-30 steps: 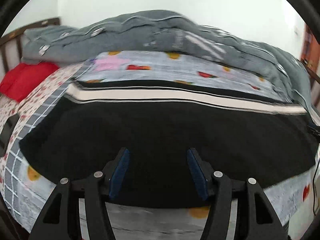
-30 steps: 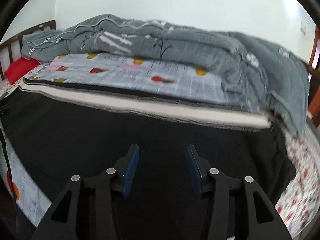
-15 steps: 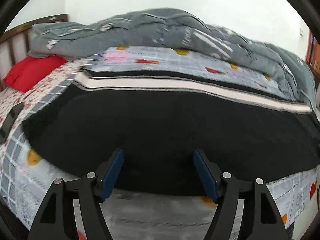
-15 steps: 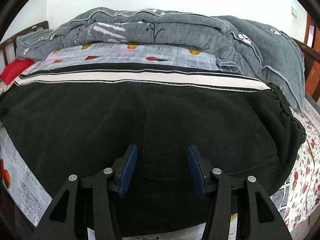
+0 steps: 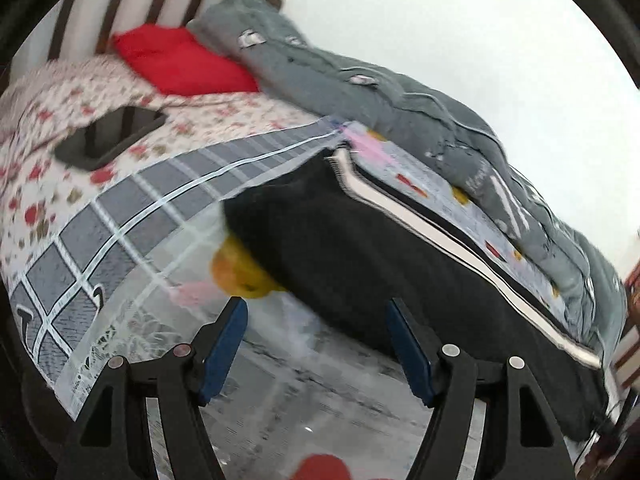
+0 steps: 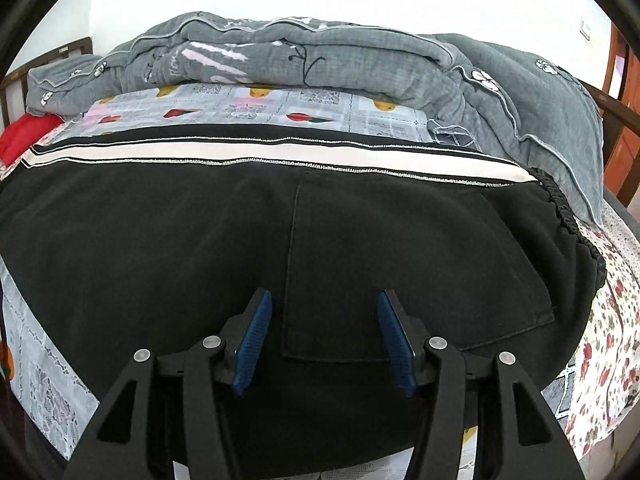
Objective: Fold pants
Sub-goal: 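Press the right gripper on the pocket while the left gripper holds the leg end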
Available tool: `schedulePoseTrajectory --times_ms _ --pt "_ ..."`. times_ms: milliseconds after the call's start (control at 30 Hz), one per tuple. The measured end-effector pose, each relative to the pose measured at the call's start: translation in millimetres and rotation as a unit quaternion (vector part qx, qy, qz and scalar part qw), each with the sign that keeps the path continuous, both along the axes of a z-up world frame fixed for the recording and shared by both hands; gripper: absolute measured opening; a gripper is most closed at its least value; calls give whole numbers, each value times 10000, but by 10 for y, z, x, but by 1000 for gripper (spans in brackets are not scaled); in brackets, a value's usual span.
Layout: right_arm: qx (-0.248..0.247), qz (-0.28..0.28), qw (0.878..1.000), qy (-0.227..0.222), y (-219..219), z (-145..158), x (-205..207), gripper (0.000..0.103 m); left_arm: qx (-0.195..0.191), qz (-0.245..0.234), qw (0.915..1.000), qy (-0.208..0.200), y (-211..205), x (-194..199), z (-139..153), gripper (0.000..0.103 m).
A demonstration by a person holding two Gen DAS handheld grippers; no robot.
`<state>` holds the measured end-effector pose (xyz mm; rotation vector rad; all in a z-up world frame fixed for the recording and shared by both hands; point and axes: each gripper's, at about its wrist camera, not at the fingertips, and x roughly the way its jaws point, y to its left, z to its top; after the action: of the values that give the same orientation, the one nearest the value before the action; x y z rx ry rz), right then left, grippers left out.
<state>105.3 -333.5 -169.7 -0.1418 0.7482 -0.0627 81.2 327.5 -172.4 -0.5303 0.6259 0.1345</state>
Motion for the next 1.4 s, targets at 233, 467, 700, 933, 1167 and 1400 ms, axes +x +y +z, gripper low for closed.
schedulePoseTrajectory --times_ms 233,467,700,933,1167,1400 --pt "-33 -52 10000 64 -4 7 28 57 -340 -61 9994 -83 205 159 -28 69" --pt "-57 -115 9999 94 7 5 71 59 -364 -67 9993 -14 285 407 -25 69" --pt "13 -168 9998 98 -5 -7 116 61 -373 7 9993 51 331 577 -41 69" --pt "60 -168 9998 34 -20 -25 102 62 -333 -28 9994 84 333 626 -43 69" --pt "71 -170 9998 -20 -29 -31 97 62 -388 21 9992 -32 350 590 -59 64" --pt "75 -161 9998 -50 -32 -35 82 62 -349 180 9992 -1 377 564 -60 50"
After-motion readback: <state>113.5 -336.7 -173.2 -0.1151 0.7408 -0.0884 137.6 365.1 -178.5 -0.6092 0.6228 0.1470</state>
